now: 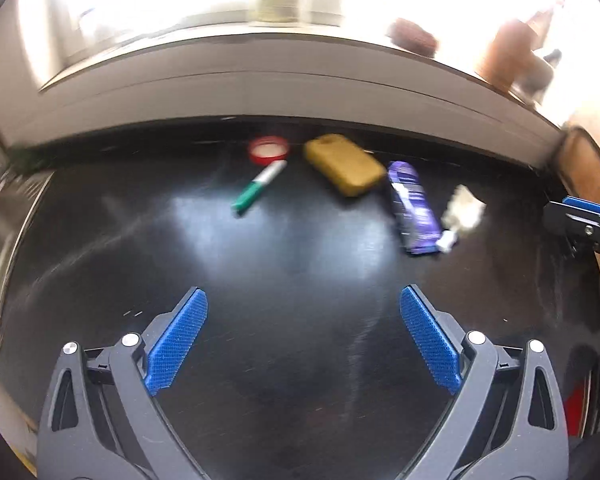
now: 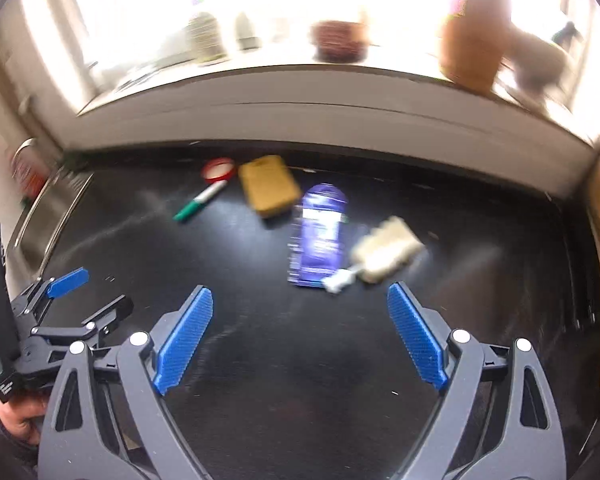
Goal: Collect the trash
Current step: 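Swing both tools back over the countertop, then grasp the green marker with the left tool while the right tool grasps the white sponge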
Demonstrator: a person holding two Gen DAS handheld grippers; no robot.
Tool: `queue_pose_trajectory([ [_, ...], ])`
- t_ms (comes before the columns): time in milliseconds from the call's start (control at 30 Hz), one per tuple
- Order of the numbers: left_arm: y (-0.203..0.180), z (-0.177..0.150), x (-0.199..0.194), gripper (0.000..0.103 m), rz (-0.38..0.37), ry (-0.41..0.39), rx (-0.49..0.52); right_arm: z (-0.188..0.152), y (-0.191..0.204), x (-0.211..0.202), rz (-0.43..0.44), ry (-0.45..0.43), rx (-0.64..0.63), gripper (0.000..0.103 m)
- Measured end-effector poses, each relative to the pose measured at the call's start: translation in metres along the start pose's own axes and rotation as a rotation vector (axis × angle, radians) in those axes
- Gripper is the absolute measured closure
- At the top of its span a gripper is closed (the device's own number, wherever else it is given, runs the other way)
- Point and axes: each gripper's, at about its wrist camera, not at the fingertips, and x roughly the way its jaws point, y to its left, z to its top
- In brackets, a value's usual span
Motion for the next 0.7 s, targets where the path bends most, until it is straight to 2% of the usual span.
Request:
queue_pose_trajectory([
  [100,-0.011,0.002,0.011,0.009,-0.01,0.02,0.042,-0.002,-0.013,0.006,-0.006,0.006,0.041,0.017],
  [300,0.001,0.009,0.032,0.009,0.008,0.054,0.04,0.003,-0.02,0.023,-0.02,0.029,0.07,0.017],
  [467,0.023,0.025,0.066,0.009,0.046,0.062,0.048,0.014,-0.036,0.065,-0.051,0.075,0.138,0.017],
  [700,0.054,0.056,0.138,0.009,0.084,0.065,0.047,0.029,-0.06,0.137,-0.102,0.158,0.275,0.017],
])
